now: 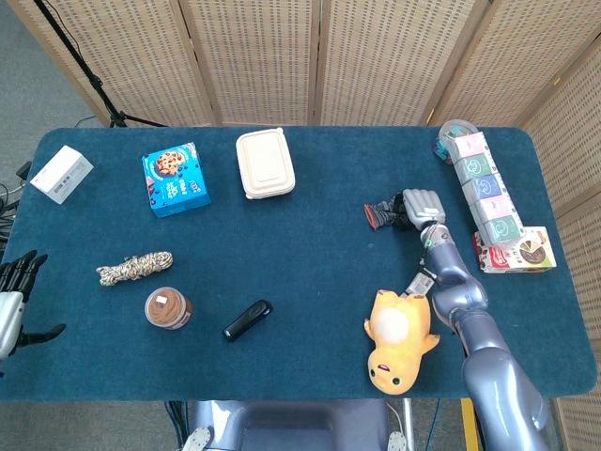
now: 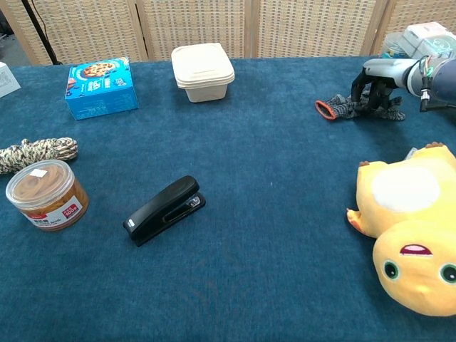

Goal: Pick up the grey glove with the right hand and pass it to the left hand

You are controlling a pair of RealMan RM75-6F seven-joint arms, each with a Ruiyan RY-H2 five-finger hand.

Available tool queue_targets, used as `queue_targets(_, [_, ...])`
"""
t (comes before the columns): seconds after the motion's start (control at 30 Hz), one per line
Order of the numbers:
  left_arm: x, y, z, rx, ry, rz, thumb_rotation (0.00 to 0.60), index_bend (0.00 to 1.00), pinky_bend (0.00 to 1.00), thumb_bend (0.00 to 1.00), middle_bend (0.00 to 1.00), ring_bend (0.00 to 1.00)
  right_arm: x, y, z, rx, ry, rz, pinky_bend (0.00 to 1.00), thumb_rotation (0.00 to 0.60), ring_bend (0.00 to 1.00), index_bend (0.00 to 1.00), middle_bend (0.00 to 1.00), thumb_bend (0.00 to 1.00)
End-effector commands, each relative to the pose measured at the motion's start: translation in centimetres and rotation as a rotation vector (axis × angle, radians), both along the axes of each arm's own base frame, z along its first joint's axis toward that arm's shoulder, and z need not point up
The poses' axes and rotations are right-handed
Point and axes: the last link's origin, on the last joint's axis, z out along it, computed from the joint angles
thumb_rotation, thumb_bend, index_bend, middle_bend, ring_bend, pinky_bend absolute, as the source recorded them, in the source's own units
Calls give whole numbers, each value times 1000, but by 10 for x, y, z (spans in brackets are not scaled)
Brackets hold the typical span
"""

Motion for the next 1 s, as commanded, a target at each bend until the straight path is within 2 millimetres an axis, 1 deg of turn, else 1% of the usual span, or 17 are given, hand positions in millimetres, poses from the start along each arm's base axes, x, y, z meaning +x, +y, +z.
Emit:
queue_targets(0.03, [1,0,-1,-7,1,-4,600,0,0,42,0,0,1,2,2,-5,-28,25,512,600,460,529,536,486])
queue_targets(0.3, [6,3,-4,-33,15,-32,600,0,0,42,0,0,6,8,12,-23,-95,116,530,600,470,536,541,502])
queue_targets(0.5, [9,12,-7,-92,34,-76,600,0,0,43,0,0,19,20,21,-41,-189,210,530,600,470,536,541,504])
queue_targets(0.6, [15,21,-9,-144,37,-127,600,0,0,44,0,0,31,32,25,-34,-247,254,531,600,470,536,541,504])
queue_targets(0.73, [27,34,-10,-211,37,-219,600,0,0,46,0,0,51,56,28,-17,-295,311,530,600,470,536,541,509])
queue_targets(0.87, [43,51,-13,-287,32,-333,600,0,0,46,0,0,75,82,28,6,-343,330,530,600,470,536,541,518])
queue_targets(1.0, [59,65,-19,-381,5,-407,600,0,0,46,0,0,98,102,23,20,-349,355,530,600,470,536,541,519])
